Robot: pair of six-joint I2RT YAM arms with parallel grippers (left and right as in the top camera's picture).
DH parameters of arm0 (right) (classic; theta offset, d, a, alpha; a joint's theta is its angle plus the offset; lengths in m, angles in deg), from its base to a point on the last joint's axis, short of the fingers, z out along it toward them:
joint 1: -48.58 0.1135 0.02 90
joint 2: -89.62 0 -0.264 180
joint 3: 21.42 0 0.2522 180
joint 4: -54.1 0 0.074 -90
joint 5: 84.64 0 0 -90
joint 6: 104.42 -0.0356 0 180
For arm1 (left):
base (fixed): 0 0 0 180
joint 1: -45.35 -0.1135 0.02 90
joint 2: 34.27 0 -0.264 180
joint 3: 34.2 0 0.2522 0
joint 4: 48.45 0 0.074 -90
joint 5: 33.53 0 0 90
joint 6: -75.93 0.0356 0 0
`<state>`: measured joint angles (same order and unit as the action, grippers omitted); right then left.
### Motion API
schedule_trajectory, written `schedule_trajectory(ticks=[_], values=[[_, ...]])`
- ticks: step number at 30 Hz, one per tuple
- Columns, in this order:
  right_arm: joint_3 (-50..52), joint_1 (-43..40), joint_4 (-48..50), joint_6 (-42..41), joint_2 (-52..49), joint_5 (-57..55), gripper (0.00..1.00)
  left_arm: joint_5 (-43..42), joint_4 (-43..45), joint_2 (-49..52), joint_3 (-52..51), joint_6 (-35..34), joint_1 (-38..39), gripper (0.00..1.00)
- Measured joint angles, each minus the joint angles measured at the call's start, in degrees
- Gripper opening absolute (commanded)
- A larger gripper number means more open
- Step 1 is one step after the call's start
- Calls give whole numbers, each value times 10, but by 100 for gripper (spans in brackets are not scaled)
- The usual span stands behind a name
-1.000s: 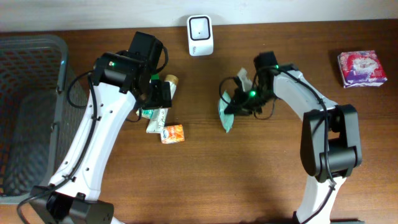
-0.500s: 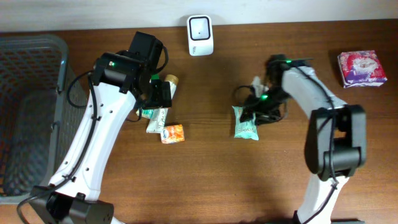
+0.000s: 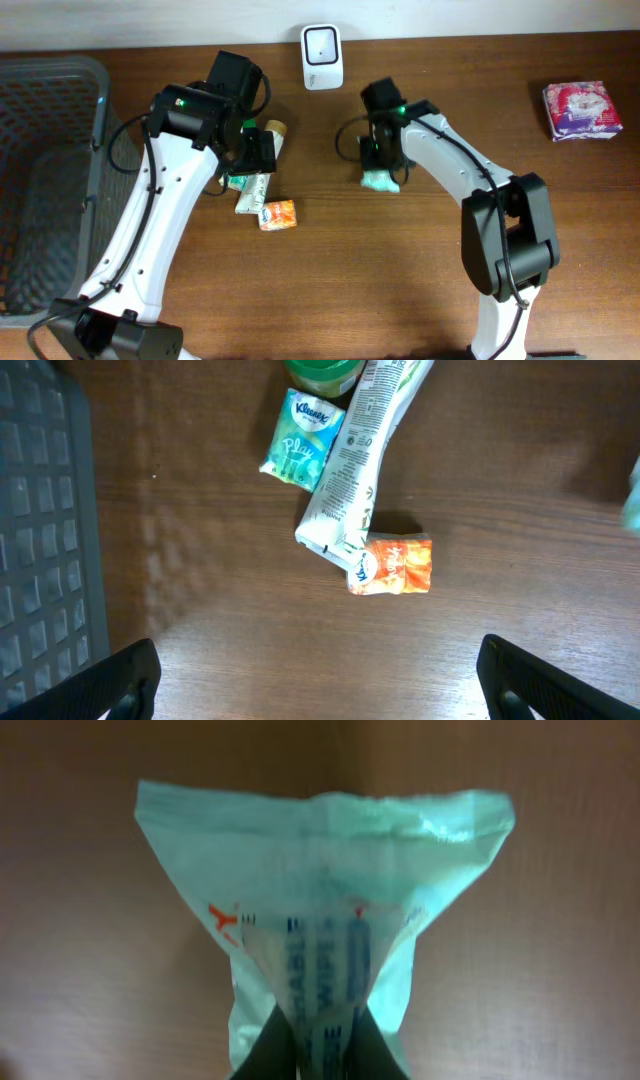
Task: Scan the item barcode
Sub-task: 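Raise the green tissue pack to the scanner with the right gripper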
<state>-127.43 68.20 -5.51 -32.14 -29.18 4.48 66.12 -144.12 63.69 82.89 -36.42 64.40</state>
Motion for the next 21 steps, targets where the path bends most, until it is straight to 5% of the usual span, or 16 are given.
schedule_trajectory(ticks=[6, 10, 15, 21], values=[[-55, 0, 428, 32, -8, -5, 4, 0, -1, 0, 0, 0, 0, 99], [-62, 0, 579, -19, -50, -1, 4, 0, -1, 0, 0, 0, 0, 99], [-285, 0, 471, -70, -192, 24, 4, 0, -1, 0, 0, 0, 0, 99], [-293, 0, 401, -78, -239, 27, 4, 0, 0, 0, 0, 0, 0, 99]])
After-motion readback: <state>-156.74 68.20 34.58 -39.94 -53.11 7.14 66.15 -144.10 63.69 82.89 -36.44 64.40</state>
